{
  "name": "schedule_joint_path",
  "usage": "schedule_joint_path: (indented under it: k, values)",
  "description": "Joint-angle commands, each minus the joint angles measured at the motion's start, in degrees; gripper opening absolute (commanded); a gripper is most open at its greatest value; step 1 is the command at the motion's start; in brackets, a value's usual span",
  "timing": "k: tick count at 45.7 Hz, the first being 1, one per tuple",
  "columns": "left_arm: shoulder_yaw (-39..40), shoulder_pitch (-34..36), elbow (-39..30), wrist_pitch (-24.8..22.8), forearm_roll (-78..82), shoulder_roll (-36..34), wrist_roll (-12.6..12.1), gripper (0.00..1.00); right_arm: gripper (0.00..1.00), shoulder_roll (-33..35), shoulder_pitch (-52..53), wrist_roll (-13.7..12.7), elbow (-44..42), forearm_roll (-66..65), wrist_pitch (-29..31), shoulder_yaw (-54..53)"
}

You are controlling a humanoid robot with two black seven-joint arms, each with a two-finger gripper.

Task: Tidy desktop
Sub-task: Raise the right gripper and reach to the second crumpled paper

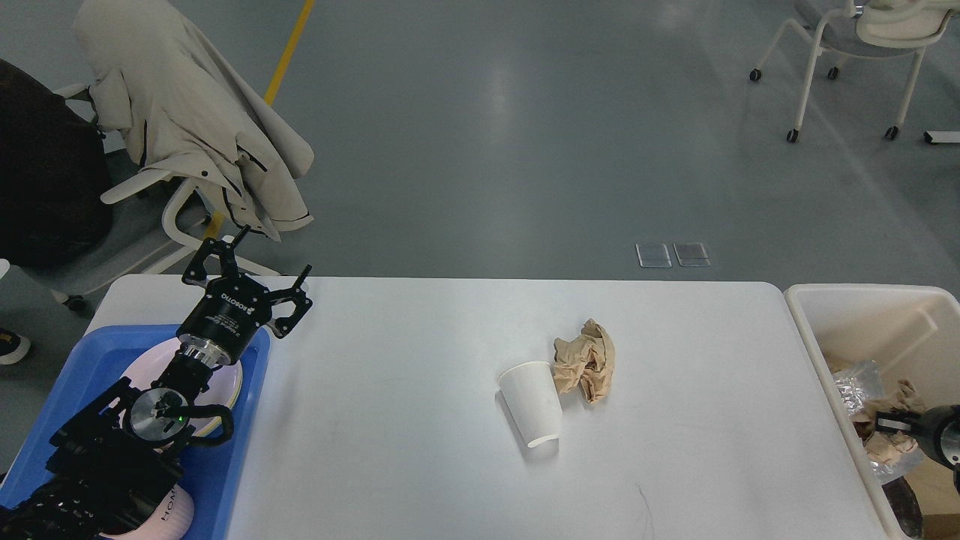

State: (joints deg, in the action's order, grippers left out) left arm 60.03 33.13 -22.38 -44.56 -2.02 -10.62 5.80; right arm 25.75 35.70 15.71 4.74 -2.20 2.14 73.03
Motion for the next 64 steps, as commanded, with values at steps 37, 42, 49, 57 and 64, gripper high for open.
schedule_joint_path:
  k: [37, 42, 49, 57, 64]
  values:
    - [0.1, 0.0, 0.0, -0.1, 0.0, 0.0, -0.1, 1.0, 1.0, 3.2, 106.5, -0.9, 78.7, -20.1, 52.9, -14.8]
    - [0.1, 0.0, 0.0, -0.1, 0.0, 0.0, -0.1, 1.0, 1.0, 3.7, 108.1, -0.9, 78.8, -21.5, 52.9, -14.9]
    - [0.1, 0.0, 0.0, -0.1, 0.0, 0.0, -0.1, 1.0, 1.0, 3.5, 108.2, -0.9, 78.6, -22.1, 52.9, -14.2]
    - [0.1, 0.0, 0.0, -0.1, 0.0, 0.0, 0.0, 1.0, 1.0, 1.2, 97.0, -1.4, 74.4, -21.8, 45.0, -14.7]
    - [0.1, 0.0, 0.0, -0.1, 0.0, 0.1, -0.1, 1.0, 1.0, -8.8, 72.5, -2.6, 63.7, -18.3, 16.8, -13.6]
